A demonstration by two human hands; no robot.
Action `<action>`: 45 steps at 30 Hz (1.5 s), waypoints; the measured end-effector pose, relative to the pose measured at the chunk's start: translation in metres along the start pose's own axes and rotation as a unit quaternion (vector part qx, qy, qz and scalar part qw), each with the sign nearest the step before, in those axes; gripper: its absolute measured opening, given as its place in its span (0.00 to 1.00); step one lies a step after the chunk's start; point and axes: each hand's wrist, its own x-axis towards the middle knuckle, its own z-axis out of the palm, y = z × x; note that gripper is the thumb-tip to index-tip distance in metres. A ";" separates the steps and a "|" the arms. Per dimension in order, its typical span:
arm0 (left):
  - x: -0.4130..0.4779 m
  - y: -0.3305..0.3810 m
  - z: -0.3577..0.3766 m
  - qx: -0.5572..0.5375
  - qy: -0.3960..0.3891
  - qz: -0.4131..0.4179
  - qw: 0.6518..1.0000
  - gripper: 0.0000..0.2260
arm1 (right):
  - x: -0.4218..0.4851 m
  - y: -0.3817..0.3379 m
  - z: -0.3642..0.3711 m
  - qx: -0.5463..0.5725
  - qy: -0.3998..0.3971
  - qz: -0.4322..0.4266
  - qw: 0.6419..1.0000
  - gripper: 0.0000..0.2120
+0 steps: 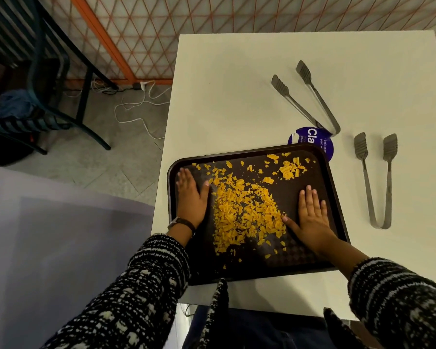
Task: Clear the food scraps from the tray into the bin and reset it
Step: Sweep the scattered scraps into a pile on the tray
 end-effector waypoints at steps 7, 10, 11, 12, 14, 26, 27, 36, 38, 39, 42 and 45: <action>0.005 0.022 0.018 0.038 -0.023 0.061 0.997 0.34 | 0.003 0.004 0.006 0.001 0.022 0.005 1.000 0.41; -0.005 0.032 0.029 0.050 -0.075 0.134 0.987 0.32 | 0.003 0.004 0.006 0.008 0.029 0.006 1.000 0.40; -0.009 0.035 0.031 0.042 -0.093 0.154 0.983 0.31 | 0.003 0.004 0.006 0.014 0.033 0.006 0.999 0.39; -0.013 0.037 0.032 0.026 -0.108 0.162 0.981 0.30 | 0.002 0.002 0.006 0.026 0.039 0.005 0.999 0.39; -0.020 0.038 0.032 -0.019 -0.118 0.149 0.982 0.31 | -0.003 -0.001 0.003 0.070 0.058 -0.001 0.996 0.39; -0.030 0.013 0.000 -0.090 -0.041 0.056 0.993 0.29 | 0.063 -0.012 -0.044 0.163 0.150 0.016 0.975 0.34; -0.032 0.012 -0.001 -0.095 -0.039 0.050 0.993 0.29 | 0.065 -0.018 -0.041 0.153 0.148 0.008 0.977 0.35; -0.034 0.014 0.004 -0.116 -0.028 0.034 0.992 0.27 | 0.033 -0.067 -0.002 0.194 0.100 -0.169 0.961 0.35; -0.034 0.015 0.006 -0.118 -0.025 0.035 0.992 0.27 | 0.039 -0.060 -0.011 0.209 0.138 -0.138 0.958 0.34; -0.035 0.016 0.006 -0.119 -0.022 0.034 0.992 0.27 | 0.045 -0.055 -0.018 0.211 0.159 -0.107 0.959 0.34; -0.039 0.017 0.003 -0.120 -0.014 0.041 0.992 0.27 | 0.069 -0.039 -0.040 0.197 0.177 -0.006 0.964 0.34; -0.043 0.016 -0.001 -0.124 -0.009 0.032 0.992 0.27 | 0.079 -0.040 -0.044 0.173 0.156 0.001 0.972 0.35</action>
